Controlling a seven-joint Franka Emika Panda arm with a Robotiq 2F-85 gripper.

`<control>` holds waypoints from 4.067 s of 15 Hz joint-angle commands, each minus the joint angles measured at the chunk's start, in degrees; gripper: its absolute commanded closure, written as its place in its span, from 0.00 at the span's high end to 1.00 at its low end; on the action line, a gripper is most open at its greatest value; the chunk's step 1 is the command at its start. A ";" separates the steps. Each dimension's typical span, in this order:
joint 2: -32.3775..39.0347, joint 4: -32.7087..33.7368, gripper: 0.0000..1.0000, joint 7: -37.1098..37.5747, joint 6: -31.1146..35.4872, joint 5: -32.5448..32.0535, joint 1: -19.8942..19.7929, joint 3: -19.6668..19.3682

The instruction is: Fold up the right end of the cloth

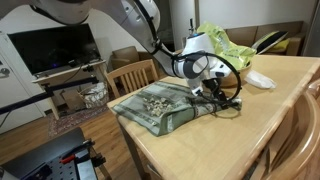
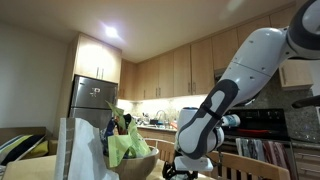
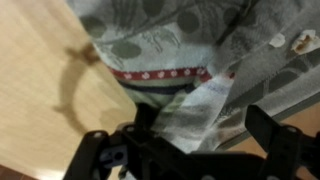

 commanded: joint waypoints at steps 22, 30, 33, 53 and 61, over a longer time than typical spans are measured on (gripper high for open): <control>-2.14 -6.49 0.01 8.51 2.94 -6.32 19.13 -18.68; -9.96 -17.58 0.01 6.52 7.15 -8.86 20.60 -18.92; -13.79 -23.73 0.01 5.85 10.14 -9.63 23.14 -21.06; -17.51 -33.39 0.03 -4.71 8.04 -11.16 31.03 -20.09; -19.47 -38.56 0.01 -6.88 11.45 -11.99 30.96 -19.17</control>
